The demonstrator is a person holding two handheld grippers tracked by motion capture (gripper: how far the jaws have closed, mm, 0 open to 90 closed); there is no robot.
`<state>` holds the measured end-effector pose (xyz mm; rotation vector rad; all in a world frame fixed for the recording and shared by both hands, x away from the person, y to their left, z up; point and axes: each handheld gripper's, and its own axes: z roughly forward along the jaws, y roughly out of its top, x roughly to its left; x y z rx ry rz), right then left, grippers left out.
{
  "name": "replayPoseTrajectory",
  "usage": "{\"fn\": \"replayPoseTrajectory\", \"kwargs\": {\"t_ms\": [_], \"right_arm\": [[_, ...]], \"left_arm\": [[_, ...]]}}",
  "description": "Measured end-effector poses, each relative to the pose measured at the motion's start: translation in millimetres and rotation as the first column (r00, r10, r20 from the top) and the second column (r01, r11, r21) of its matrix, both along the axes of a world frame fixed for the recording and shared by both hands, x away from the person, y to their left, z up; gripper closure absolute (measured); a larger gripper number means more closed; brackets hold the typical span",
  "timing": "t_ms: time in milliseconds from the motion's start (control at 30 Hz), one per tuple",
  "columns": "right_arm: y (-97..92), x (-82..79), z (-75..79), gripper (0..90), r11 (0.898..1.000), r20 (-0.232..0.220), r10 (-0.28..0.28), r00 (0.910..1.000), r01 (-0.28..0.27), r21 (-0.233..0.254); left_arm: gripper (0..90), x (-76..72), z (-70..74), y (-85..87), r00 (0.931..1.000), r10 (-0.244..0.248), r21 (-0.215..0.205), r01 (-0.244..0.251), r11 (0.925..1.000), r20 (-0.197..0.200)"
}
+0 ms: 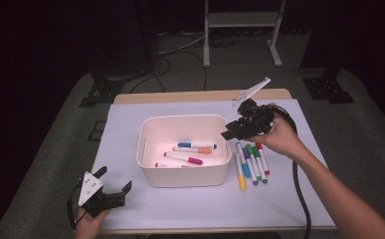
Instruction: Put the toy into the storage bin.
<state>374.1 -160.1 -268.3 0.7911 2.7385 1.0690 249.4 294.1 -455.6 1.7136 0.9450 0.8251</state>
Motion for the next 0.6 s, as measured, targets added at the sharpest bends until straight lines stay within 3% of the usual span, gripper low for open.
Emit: {"fn": "replayPoseTrajectory", "kwargs": {"t_ms": [333, 600], "right_arm": [[-47.7, -4.8, -31.1, 56.5, 0.995, -0.027, -0.101, 0.9946, 0.101, 0.012], [-73.2, -7.4, -73.8, 54.8, 0.984, -0.066, -0.177, 0.982, 0.174, -0.045]], "left_arm": [[0.0, -0.1, 0.0, -0.5, 1.0, 0.002, 0.005, -0.002, 1.0, -0.001], [0.0, -0.1, 0.0, -0.5, 1.0, -0.001, 0.013, 0.001, 0.9999, 0.001]]}}
